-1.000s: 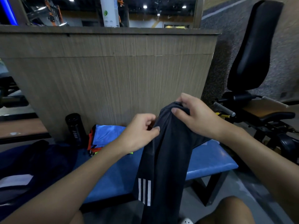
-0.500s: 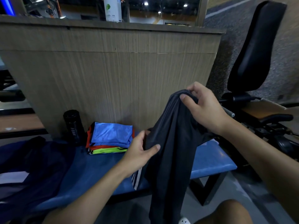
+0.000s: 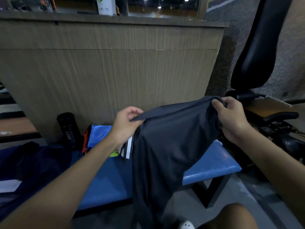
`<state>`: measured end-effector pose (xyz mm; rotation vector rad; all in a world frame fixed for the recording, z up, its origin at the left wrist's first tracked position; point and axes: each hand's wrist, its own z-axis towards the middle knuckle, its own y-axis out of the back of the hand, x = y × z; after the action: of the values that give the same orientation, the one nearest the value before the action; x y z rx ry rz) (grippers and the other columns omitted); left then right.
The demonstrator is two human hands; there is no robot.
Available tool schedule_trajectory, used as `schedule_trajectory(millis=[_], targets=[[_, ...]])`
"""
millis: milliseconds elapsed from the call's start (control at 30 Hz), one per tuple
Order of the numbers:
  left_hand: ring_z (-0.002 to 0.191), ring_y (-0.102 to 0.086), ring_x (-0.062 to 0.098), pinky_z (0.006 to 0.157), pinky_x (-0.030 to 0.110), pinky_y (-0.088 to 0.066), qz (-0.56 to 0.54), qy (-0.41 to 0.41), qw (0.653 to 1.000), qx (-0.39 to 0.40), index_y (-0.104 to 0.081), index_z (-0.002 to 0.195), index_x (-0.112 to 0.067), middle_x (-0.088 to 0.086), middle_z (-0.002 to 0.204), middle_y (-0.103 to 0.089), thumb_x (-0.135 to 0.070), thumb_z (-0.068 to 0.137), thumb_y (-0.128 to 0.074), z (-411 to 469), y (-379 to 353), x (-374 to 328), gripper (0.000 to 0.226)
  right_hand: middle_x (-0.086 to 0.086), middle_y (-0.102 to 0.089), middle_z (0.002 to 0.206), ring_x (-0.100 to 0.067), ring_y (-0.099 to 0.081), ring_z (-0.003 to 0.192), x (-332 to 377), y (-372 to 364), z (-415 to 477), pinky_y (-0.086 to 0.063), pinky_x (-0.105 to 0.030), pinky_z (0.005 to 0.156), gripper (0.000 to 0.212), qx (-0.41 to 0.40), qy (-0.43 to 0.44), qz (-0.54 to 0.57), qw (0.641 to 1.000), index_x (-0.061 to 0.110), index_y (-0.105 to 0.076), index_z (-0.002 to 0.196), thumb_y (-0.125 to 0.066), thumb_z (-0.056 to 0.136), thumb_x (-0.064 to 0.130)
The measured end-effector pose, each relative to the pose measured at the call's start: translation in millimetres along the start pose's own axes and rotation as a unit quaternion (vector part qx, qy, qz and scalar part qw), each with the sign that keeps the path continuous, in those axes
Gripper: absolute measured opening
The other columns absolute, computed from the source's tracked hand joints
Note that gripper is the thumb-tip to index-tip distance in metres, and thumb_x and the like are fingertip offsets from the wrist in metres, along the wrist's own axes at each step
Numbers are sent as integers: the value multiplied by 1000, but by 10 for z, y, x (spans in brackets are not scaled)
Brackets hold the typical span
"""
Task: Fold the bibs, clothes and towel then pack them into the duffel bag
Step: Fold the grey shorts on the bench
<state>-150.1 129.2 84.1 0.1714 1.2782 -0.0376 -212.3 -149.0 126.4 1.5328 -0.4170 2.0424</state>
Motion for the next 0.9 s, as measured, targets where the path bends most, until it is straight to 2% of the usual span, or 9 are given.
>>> schedule_trajectory(millis=[100,233,433,533,600,667,733,800,900], targets=[[65,-62,5,65,20,-52,52,-13,998,18,-63,88,-14,3,80,-70,12,84,-66,297,-15,-162,26,-13,-64,96,-27,-62,91,-222,-10,103,-52,-40,76,24,-6,-79,56,995,0,-60,105,-55,99,23],[50,-53,-3,54,17,-44,145,-68,987,34,-58,81,-19,5,68,-63,9,83,-68,880,-82,-395,30,-16,-69,108,-28,-67,99,-418,-91,282,-54,-48,86,29,-4,-149,115,982,0,-60,117,-55,99,23],[67,-59,11,69,34,-51,271,-120,951,86,-59,90,-23,-4,73,-63,-8,77,-68,1648,-657,-192,22,-14,-68,105,-29,-66,97,-974,-159,816,-56,-43,82,23,-86,-196,144,966,4,-61,111,-58,97,22],[78,-64,15,75,39,-55,309,-122,932,143,-56,99,-28,-6,86,-66,-36,74,-71,1897,-1023,258,31,-14,-66,103,-25,-63,89,-1448,-89,1103,-52,-38,73,16,-131,-195,54,971,9,-60,104,-59,96,22],[85,-60,16,78,39,-54,353,-150,905,186,-51,105,-31,-6,98,-63,-49,81,-66,2033,-1273,631,33,-18,-65,104,-26,-62,88,-1804,-21,1259,-52,-41,75,15,-148,-185,1,972,8,-59,104,-59,95,21],[97,-57,19,88,45,-49,410,-192,866,213,-48,117,-31,-5,112,-57,-51,90,-57,2108,-1519,1041,35,-18,-64,107,-30,-63,94,-2160,25,1372,-54,-47,81,17,-145,-185,-64,970,10,-56,103,-62,93,22],[117,-50,21,99,48,-39,495,-211,808,240,-42,133,-35,-5,129,-49,-55,93,-49,2110,-1738,1444,45,-12,-59,119,-32,-58,106,-2492,41,1416,-50,-55,91,36,-88,-173,-180,964,17,-50,113,-68,88,34],[133,-37,20,106,48,-29,559,-216,752,276,-38,141,-38,-4,143,-40,-63,93,-44,2053,-1886,1802,55,-6,-43,138,-32,-45,127,-2751,37,1373,-38,-54,104,67,34,-148,-354,923,29,-39,135,-69,81,54],[144,-21,19,114,47,-17,590,-185,715,326,-40,145,-37,-1,157,-28,-70,92,-38,1945,-1976,2232,63,0,-17,158,-27,-21,144,-3045,11,1275,-21,-53,113,80,153,-130,-454,868,43,-27,147,-58,79,71]])
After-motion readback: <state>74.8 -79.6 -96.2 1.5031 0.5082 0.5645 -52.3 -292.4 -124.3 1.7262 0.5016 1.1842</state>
